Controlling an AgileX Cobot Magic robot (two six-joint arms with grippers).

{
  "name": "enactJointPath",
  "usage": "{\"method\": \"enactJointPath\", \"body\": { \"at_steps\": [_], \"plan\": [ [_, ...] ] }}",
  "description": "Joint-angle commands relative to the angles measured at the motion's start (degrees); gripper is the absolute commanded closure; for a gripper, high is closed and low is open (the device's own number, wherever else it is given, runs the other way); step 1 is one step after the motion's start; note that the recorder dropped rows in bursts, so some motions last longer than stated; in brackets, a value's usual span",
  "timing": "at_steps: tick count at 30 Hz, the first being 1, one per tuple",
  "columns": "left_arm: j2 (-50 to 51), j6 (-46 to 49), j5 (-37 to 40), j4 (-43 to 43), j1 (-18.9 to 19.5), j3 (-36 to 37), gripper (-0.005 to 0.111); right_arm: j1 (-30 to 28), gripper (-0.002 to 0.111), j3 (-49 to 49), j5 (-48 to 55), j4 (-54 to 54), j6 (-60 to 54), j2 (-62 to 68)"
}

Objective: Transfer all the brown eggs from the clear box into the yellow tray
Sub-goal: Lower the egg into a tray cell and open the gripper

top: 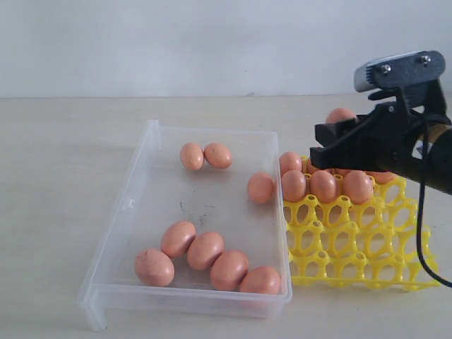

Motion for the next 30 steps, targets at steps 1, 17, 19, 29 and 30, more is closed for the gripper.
{"method": "enactJointPath", "body": {
  "at_steps": [1, 17, 19, 29, 30],
  "plan": [
    [-0.1, -0.5, -0.1, -0.5, -0.1, 0.2, 0.103, -2.7, 0.109, 4.5, -7.8, 1.3, -5.2, -0.5],
    [-0.1, -0.5, -0.2, -0.5, -0.1, 0.2, 0.103, -3.9, 0.109, 9.9, -17.3, 8.4, -14.5, 2.0],
    [-0.1, -0.5, -0.2, -0.5, -0.1, 0.2, 0.103, -4.1, 0.109, 9.9, -18.8, 9.8, -15.1, 4.9],
    [-0.1, -0.5, -0.1, -0.5, -0.1, 0.2, 0.103, -13.7, 0.109, 9.9, -33.4, 3.8, -4.1, 17.7],
    [-0.1, -0.5, -0.1, -0.5, -0.1, 0.2, 0.103, -14.6, 0.109, 9.9, -34.9, 1.9, -2.8, 18.7]
  ]
}}
